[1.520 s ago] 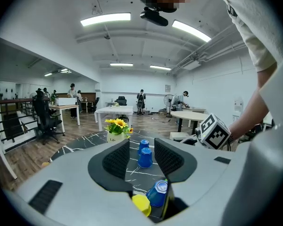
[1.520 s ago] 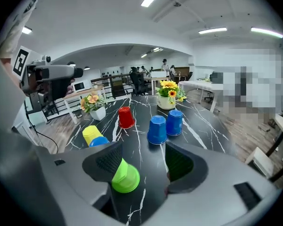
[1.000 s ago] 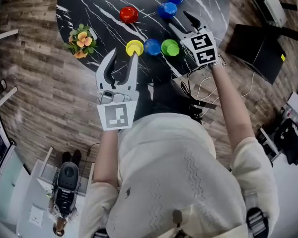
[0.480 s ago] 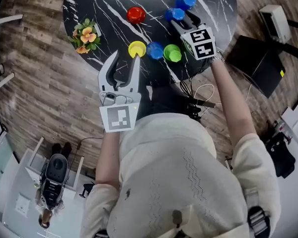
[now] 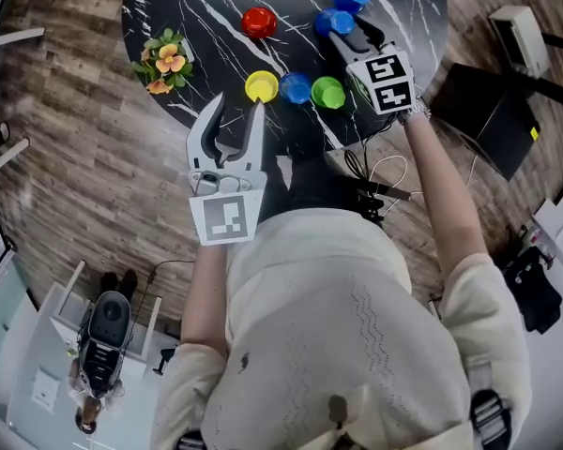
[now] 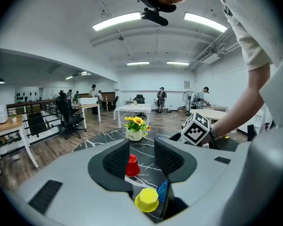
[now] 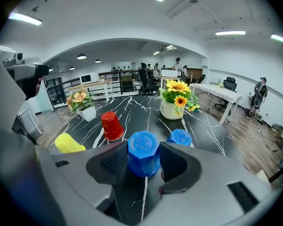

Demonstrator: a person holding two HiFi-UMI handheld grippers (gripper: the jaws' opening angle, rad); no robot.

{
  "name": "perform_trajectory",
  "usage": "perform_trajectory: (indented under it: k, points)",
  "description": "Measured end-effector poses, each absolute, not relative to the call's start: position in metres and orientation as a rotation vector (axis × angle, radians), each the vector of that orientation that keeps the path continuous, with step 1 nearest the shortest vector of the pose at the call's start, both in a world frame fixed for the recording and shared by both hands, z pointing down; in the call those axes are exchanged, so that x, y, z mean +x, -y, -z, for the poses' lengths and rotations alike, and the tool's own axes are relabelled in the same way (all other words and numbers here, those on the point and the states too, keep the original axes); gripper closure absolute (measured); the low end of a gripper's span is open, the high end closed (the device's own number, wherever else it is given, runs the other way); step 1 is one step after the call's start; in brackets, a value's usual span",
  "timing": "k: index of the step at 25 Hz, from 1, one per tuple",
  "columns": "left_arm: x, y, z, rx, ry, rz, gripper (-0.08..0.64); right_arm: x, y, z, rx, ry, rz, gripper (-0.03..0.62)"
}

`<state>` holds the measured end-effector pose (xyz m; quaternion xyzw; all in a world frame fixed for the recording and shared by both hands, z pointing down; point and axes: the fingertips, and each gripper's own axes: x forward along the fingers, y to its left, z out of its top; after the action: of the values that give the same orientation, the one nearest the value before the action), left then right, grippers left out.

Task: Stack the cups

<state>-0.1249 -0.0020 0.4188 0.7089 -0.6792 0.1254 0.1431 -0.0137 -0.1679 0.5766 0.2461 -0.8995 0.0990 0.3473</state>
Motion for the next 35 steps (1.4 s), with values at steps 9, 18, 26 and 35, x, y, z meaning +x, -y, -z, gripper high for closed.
perform_trajectory:
  k: [9,18,26,35]
  points:
    - [-0.123,-0.002,-0.410,2.144,1.912,-0.351,0.387,0.002,0.137,-0.534,0.691,2.353,-0.243,0.370]
    - [-0.116,-0.010,-0.392,2.234,1.862,-0.332,0.387,0.012,0.088,-0.496,0.650,2.359,-0.195,0.370]
    - [-0.116,-0.026,-0.377,2.284,1.841,-0.327,0.387,0.011,0.042,-0.481,0.549,2.365,-0.228,0.370]
    - [-0.114,-0.035,-0.372,2.302,1.834,-0.326,0.387,0.006,0.007,-0.493,0.446,2.348,-0.284,0.370]
